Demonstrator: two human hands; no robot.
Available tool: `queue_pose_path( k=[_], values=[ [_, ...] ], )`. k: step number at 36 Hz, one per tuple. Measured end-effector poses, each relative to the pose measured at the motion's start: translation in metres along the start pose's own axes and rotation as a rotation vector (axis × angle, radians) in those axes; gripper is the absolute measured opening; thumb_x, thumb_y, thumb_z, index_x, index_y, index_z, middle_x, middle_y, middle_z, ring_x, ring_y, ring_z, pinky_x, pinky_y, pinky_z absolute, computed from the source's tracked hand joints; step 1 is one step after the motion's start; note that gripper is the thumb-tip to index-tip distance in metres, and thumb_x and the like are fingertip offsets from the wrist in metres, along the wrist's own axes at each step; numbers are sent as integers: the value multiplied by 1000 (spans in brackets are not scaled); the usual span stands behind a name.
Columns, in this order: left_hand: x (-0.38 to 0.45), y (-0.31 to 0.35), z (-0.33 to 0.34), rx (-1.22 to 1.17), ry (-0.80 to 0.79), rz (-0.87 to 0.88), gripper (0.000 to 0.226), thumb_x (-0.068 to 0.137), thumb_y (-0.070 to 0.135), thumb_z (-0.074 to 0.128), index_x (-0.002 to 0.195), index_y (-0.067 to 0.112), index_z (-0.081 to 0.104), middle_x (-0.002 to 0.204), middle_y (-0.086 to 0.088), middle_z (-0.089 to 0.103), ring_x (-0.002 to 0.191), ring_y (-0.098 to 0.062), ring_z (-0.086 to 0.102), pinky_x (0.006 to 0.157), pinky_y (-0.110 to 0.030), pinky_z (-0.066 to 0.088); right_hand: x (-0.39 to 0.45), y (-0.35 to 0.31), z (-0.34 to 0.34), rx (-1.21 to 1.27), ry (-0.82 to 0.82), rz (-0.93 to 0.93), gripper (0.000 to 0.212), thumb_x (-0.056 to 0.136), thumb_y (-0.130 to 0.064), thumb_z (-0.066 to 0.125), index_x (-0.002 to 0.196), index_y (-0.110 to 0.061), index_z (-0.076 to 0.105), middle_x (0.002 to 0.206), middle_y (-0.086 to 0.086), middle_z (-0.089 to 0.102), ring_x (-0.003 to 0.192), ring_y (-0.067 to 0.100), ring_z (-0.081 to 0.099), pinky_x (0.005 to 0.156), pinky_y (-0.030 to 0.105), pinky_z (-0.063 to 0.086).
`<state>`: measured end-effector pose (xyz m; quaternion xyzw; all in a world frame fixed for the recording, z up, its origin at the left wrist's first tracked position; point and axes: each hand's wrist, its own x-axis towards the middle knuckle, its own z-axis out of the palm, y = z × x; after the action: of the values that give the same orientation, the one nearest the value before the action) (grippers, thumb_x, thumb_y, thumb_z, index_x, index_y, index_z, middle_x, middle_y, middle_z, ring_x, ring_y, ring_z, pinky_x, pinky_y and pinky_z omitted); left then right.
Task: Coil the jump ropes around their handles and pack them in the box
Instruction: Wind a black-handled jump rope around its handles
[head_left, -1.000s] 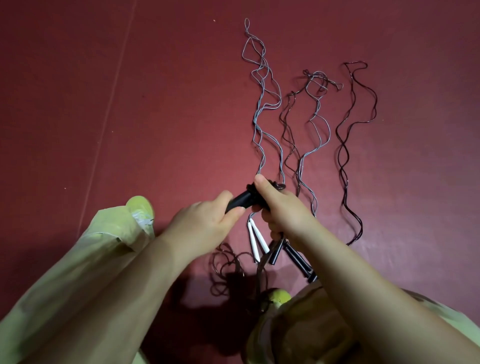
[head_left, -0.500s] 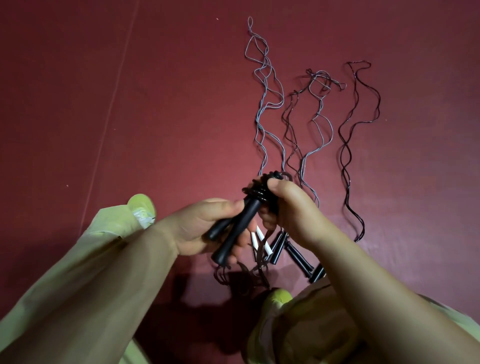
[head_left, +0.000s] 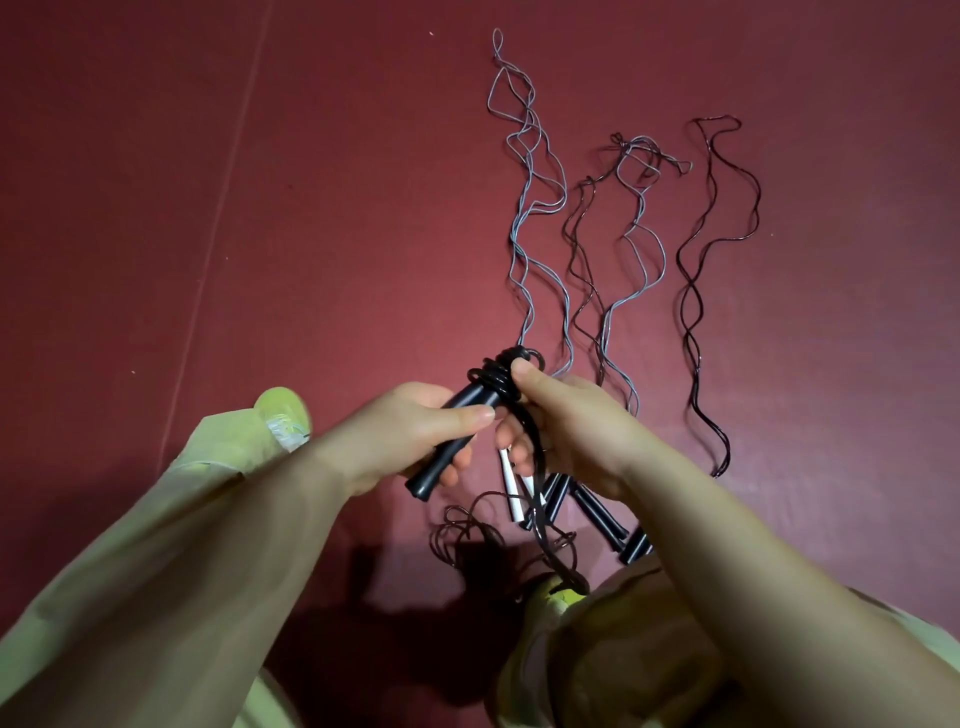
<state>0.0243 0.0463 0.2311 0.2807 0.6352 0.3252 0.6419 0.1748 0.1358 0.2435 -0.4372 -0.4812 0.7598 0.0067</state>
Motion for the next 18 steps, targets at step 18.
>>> queue_pose_path(
  k=[18],
  values=[
    [9,-11,1,774,387,159,35,84,54,55,79,20,47,72,2,59,71,-23,58,62,-36,45,3,14,8,-143,192,39,63,93,-65,35,79,-8,60,51,-2,49,41,12,39,44,26,30]
  ],
)
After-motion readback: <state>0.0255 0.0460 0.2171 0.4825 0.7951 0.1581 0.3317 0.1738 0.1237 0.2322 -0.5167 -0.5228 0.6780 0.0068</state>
